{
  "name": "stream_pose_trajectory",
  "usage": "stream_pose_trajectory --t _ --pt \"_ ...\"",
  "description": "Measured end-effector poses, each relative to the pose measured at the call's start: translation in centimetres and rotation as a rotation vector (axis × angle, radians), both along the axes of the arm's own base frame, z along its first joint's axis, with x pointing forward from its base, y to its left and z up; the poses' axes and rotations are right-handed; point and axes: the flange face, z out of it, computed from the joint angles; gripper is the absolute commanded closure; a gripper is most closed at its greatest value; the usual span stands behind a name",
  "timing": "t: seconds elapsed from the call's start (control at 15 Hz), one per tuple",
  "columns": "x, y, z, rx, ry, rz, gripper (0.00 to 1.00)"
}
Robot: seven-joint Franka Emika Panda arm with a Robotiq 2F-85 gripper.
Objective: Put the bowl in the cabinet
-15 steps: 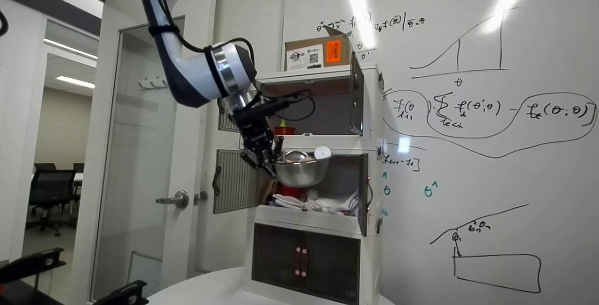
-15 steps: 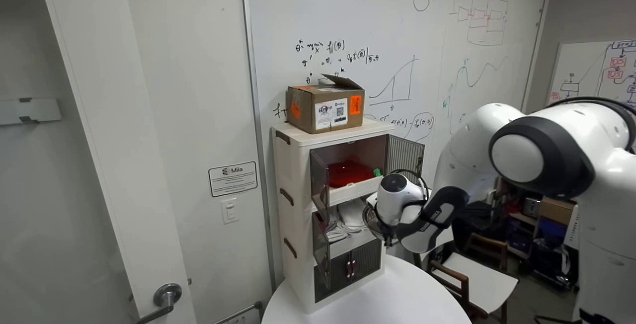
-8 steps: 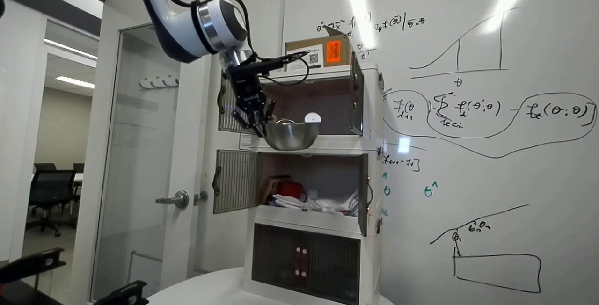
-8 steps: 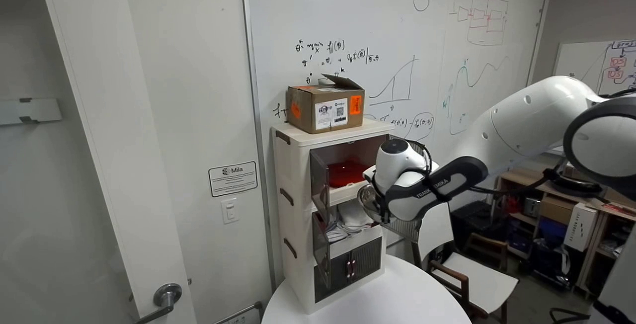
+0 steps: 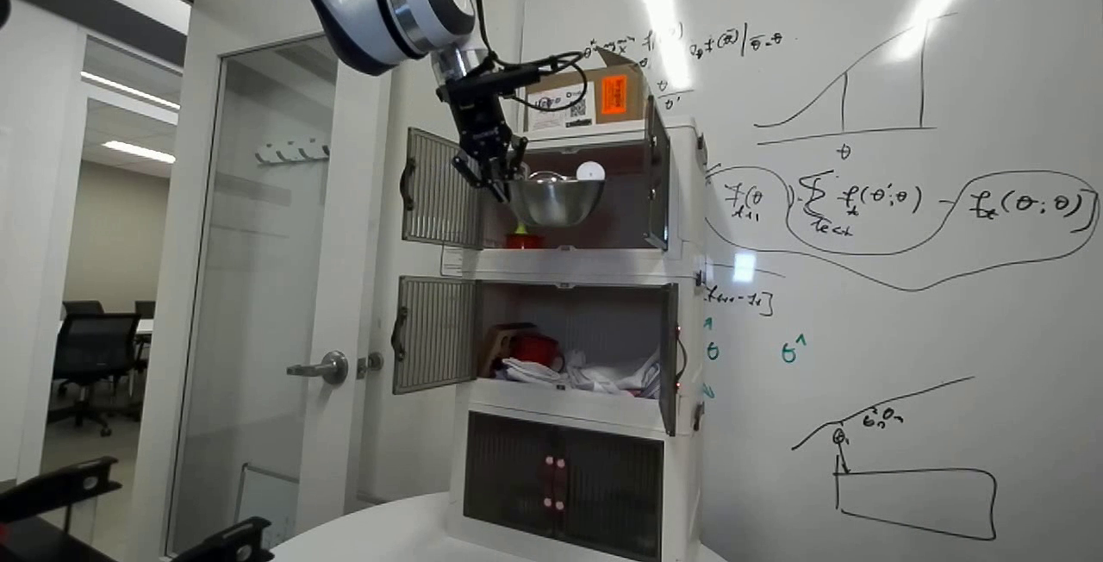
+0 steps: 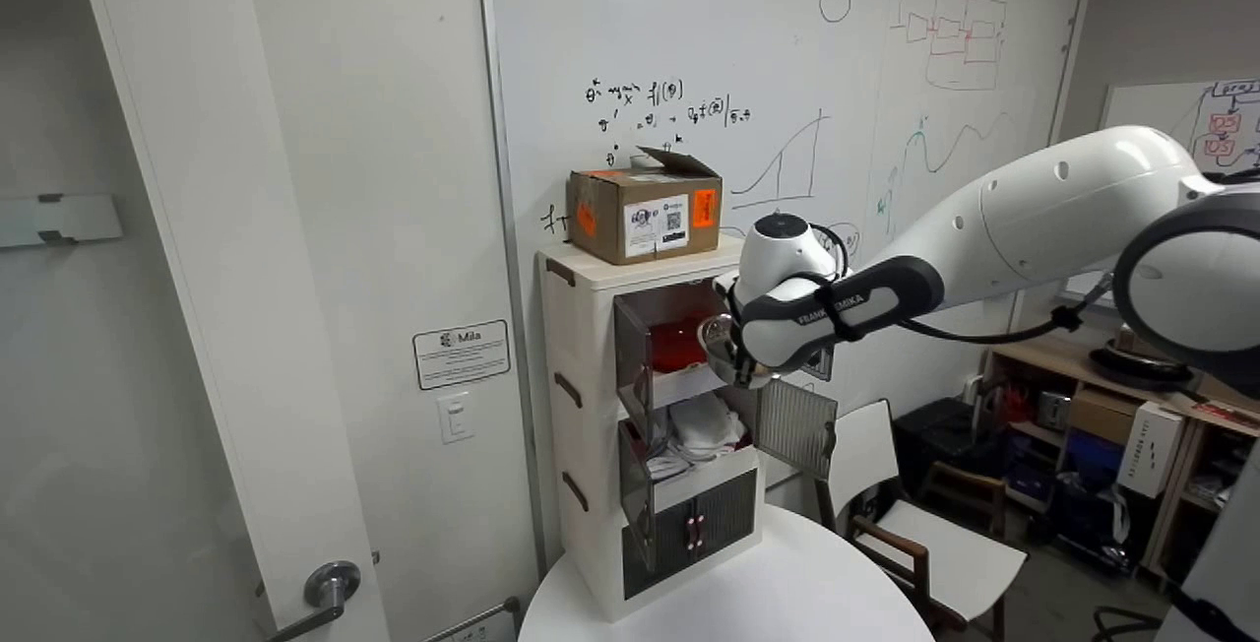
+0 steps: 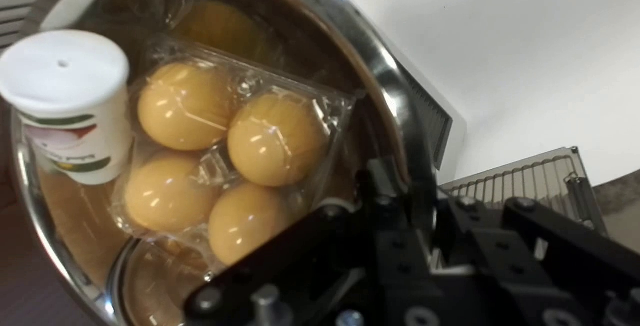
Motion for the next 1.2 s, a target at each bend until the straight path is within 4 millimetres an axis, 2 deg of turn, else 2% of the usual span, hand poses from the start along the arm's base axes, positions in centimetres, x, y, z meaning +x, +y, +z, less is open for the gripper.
stream_pose_trajectory --t 0.2,0.53,0.8,1.2 --pt "2.5 -0.5 0.4 0.03 -0.016 -0.02 0.98" --pt "7.3 -0.7 -0.6 0.043 -0.027 -0.028 0.98" --pt "11.2 -0.5 -0.6 0.041 -0.057 -0.023 0.98" --pt "15.7 -1.1 -1.6 0.037 -0.079 -0.033 0.98"
